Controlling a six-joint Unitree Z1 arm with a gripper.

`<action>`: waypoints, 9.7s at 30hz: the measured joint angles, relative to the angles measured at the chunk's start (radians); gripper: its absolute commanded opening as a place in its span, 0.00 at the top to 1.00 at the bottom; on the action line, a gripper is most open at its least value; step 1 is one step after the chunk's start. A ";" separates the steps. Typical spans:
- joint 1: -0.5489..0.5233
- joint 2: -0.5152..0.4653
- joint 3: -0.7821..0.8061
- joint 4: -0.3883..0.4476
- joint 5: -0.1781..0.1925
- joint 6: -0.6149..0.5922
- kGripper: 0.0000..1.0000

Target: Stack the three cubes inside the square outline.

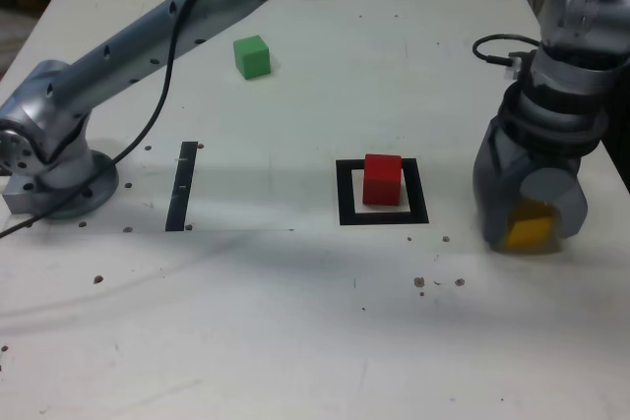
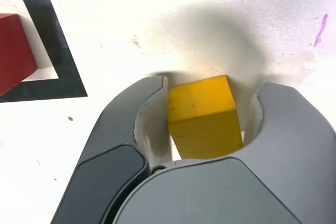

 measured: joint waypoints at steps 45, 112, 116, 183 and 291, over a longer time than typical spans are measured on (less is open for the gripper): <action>0.035 -0.467 0.636 -0.063 0.021 0.124 0.85; 0.124 -0.471 0.737 -0.231 -0.035 0.176 0.01; 0.124 -0.497 0.743 -0.201 -0.018 0.158 0.01; 0.929 -0.546 1.138 -0.509 0.197 0.418 0.56; 0.007 -0.416 0.470 0.067 0.088 0.097 0.47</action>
